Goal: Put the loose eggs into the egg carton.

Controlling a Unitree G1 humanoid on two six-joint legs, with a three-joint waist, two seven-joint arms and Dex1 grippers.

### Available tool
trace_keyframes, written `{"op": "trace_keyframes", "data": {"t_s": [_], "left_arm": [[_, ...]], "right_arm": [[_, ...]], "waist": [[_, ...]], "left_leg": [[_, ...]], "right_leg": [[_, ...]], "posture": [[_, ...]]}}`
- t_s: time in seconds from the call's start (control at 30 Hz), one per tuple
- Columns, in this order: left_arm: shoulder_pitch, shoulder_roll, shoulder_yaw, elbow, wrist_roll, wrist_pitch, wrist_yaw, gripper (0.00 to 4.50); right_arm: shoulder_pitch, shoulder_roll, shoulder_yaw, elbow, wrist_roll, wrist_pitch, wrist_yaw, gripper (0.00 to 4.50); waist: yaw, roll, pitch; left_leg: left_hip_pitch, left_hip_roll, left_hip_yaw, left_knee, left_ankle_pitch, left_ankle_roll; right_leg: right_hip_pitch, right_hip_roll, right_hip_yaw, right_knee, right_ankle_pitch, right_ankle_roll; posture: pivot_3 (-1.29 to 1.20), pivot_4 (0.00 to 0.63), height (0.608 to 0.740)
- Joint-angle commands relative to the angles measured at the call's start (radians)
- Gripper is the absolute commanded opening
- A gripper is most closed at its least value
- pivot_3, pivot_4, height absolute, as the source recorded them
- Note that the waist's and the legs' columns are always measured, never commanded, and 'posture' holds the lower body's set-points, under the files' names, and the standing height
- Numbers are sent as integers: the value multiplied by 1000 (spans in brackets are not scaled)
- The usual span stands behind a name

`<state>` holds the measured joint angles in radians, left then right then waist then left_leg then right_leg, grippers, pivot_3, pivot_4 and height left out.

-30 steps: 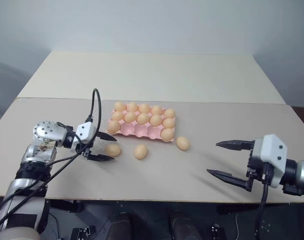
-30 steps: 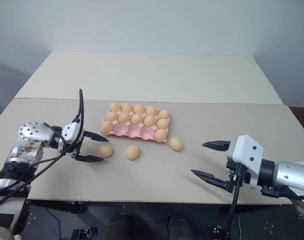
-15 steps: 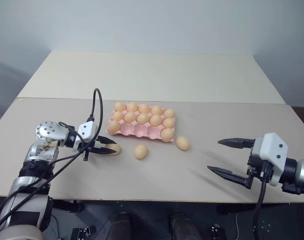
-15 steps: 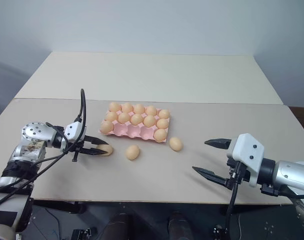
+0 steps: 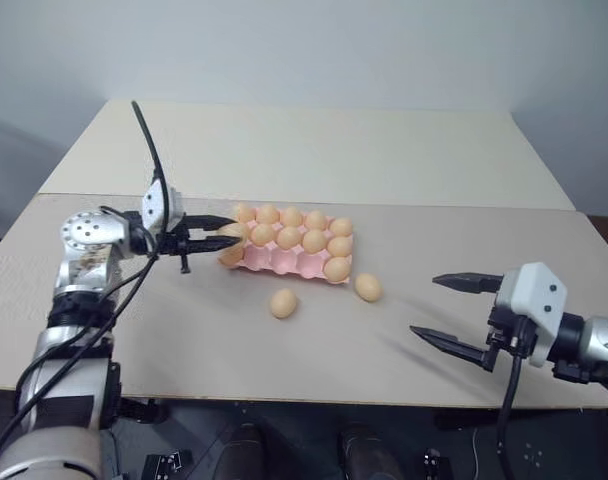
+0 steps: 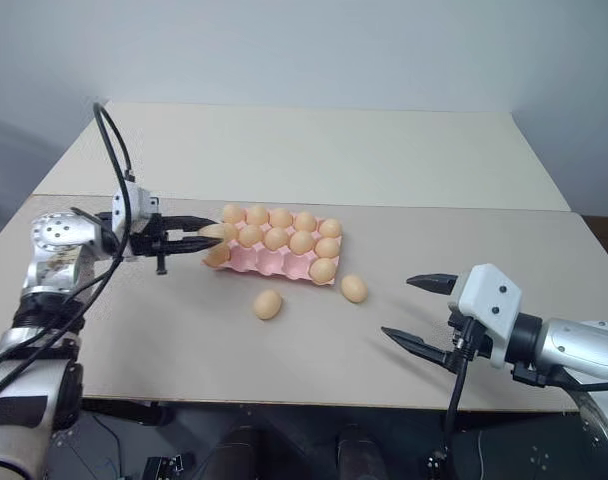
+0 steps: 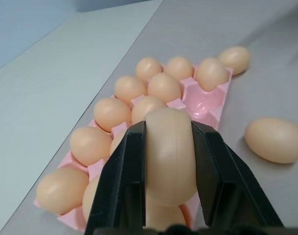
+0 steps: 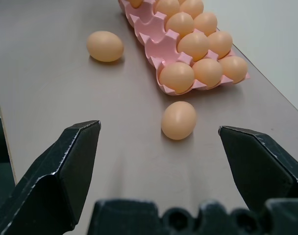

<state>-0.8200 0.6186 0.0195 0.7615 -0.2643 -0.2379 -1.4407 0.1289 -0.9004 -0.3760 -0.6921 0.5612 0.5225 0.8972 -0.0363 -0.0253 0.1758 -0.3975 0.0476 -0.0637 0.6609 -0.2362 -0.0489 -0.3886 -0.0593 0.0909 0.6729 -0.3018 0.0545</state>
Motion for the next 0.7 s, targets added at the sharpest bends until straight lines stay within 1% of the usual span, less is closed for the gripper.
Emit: {"op": "trace_keyframes", "data": {"t_s": [0.03, 0.17, 0.23, 0.27, 0.33, 0.43, 0.5, 0.53, 0.6, 0.67, 0.7], "left_arm": [[-46, -13, -16, 76, 48, -68, 7, 1081], [-73, -25, -18, 146, 78, -119, 22, 1081], [-89, -27, -19, 177, 82, -121, 1, 1750], [-92, -25, -23, 183, 86, -125, -9, 1994], [-93, -24, -21, 190, 86, -127, -19, 2704], [-95, -25, -5, 197, 75, -130, -23, 3638], [-93, -11, 4, 191, 73, -139, -22, 4351], [-92, -1, 13, 183, 64, -132, -30, 4439], [-89, 15, 26, 166, 49, -117, -48, 4439], [-75, 57, 43, 118, 19, -87, -104, 4439], [-59, 92, 35, 75, -10, -55, -139, 4439]], "right_arm": [[6, 6, -27, -27, -8, -15, -22, 4500], [31, 10, -54, -46, 1, -7, -31, 4500], [44, 9, -59, -51, 0, -6, -35, 4500], [51, 7, -60, -52, -4, -7, -35, 4500], [59, 4, -58, -51, -11, -9, -36, 4500], [56, 3, -54, -45, -14, -11, -38, 4500], [49, 3, -48, -40, -16, -13, -39, 4500], [47, 3, -45, -38, -17, -13, -40, 4500], [42, 3, -41, -35, -19, -15, -40, 4500], [40, 2, -41, -32, -18, -15, -36, 4500], [39, 0, -43, -30, -19, -16, -32, 4500]], "waist": [[-4, 0, 0], [-6, 0, 0], [-5, 0, 0], [-4, 0, 0], [-4, 0, 0], [-6, 0, 0], [-6, 0, 0], [-5, 0, 0], [-6, 0, 0], [-8, 0, 0], [-8, 0, 0]], "left_leg": [[0, 0, 0, 0, 0, 0], [0, 0, -1, 0, 0, 0], [0, 0, -1, 0, 0, 0], [0, 0, -1, 0, 0, 0], [0, 0, -1, 0, 0, 0], [0, 0, -1, 0, 0, 0], [0, 0, -1, 0, 0, 0], [0, 0, -1, 0, 0, 0], [0, 0, -1, 0, 0, 0], [0, 0, -1, 0, 0, 0], [0, 0, -1, 0, 0, 0]], "right_leg": [[0, 0, 0, 0, 0, 0], [0, 1, 0, 0, 0, 0], [0, 1, 0, 0, 0, 0], [0, 0, 0, 0, 0, 0], [0, 0, 0, 0, 0, 0], [0, 1, 0, 0, 0, 0], [0, 1, 0, 0, 0, 0], [0, 1, 0, 0, 0, 0], [0, 1, 0, 0, 0, 0], [0, 1, 0, 0, 0, 0], [0, 1, 0, 0, 0, 0]], "posture": [[0, 150, 740], [0, 150, 740], [0, 150, 740], [0, 150, 740], [0, 150, 740], [0, 150, 740], [0, 150, 740], [0, 150, 740], [0, 150, 740], [0, 150, 740], [0, 150, 740]]}}
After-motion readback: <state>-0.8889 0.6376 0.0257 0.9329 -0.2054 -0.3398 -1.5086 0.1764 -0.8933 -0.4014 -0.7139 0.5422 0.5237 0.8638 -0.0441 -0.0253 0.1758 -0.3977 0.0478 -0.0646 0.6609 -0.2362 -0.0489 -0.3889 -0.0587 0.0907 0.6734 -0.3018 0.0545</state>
